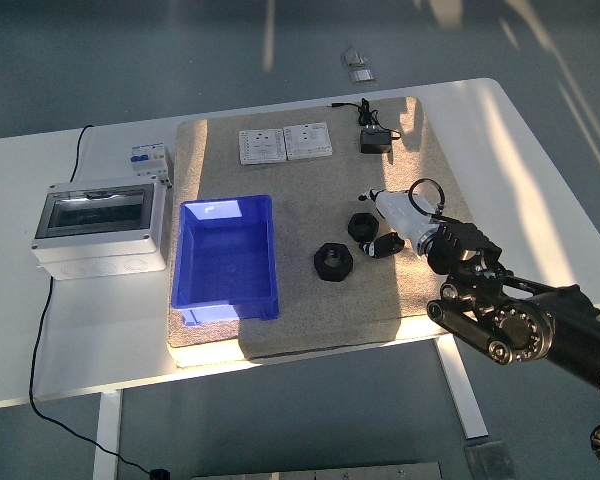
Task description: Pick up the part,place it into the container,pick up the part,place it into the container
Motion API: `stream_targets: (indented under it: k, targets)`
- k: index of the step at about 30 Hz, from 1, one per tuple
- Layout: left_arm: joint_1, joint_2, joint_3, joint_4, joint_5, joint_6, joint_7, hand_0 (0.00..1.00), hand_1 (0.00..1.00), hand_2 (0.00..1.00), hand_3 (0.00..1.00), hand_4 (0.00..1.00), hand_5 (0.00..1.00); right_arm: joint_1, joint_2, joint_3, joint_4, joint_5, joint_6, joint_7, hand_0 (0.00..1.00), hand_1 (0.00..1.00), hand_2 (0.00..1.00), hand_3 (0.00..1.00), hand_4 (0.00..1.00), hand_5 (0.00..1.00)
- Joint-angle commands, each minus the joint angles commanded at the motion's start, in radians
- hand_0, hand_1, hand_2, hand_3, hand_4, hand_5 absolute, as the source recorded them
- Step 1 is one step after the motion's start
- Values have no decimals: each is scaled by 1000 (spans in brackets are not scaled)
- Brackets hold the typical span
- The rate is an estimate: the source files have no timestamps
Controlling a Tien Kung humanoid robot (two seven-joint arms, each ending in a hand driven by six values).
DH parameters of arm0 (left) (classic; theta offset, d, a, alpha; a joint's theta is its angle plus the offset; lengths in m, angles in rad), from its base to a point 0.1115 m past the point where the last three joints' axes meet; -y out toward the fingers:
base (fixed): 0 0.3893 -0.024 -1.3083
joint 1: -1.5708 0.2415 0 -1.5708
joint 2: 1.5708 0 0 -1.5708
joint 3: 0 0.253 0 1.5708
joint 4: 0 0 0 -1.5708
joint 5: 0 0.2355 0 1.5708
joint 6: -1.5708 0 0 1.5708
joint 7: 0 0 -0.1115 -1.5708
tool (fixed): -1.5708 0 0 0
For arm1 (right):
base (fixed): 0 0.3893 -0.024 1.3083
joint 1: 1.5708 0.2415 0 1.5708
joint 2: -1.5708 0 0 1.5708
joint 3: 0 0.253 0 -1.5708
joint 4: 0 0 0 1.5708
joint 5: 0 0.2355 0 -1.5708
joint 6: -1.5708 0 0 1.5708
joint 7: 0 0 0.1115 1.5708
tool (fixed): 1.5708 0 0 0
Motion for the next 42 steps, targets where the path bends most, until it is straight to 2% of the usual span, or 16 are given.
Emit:
stream_targets:
  k: [5, 6, 11, 12, 17, 18, 25, 30, 37, 42]
  targets:
    - [0, 0, 0, 0, 1, 0, 0, 688, 680, 746, 644, 707, 645, -3, 3, -12, -8, 3, -16, 14, 941, 828, 858, 887, 806, 186]
    - [0, 0, 0, 0, 1, 0, 1, 688, 680, 746, 644, 707, 646, -5, 4, -14, -9, -1, -21, 19, 902, 704, 696, 814, 784, 173]
    - [0, 0, 1, 0, 1, 0, 0, 688, 680, 746, 644, 707, 646, -9, 5, -13, -8, -78, -30, 33, 902, 704, 696, 814, 784, 173]
    - [0, 0, 1, 0, 2, -1, -1, 688, 680, 746, 645, 707, 645, -9, 5, -12, -8, -90, -35, 38, 804, 521, 526, 625, 533, 19]
    - [0, 0, 1, 0, 2, 0, -3, 688, 680, 746, 645, 707, 645, -12, 5, -12, -7, -111, -63, 66, 804, 521, 526, 625, 533, 19]
    - [0, 0, 0, 0, 2, 0, -4, 688, 680, 744, 645, 708, 647, -12, 5, -12, -8, -112, -71, 73, 768, 441, 508, 571, 434, 2]
    - [-2, 2, -2, 0, 0, 4, -9, 688, 680, 743, 645, 707, 647, -15, 1, 4, -14, -97, -139, 123, 753, 426, 510, 571, 420, 2]
    - [-2, 3, -3, 0, 0, 6, -10, 687, 679, 741, 644, 708, 648, -14, -8, 27, 2, -54, -212, 174, 748, 430, 512, 572, 418, 2]
    - [0, 4, -3, 0, -4, 8, -14, 687, 680, 741, 639, 707, 648, 2, -18, 16, 88, 53, -324, 251, 736, 439, 515, 573, 421, 2]
    - [-2, 5, -6, 0, 0, 9, -14, 687, 677, 740, 638, 707, 647, 34, -3, -59, 183, 115, -369, 299, 727, 441, 516, 574, 423, 2]
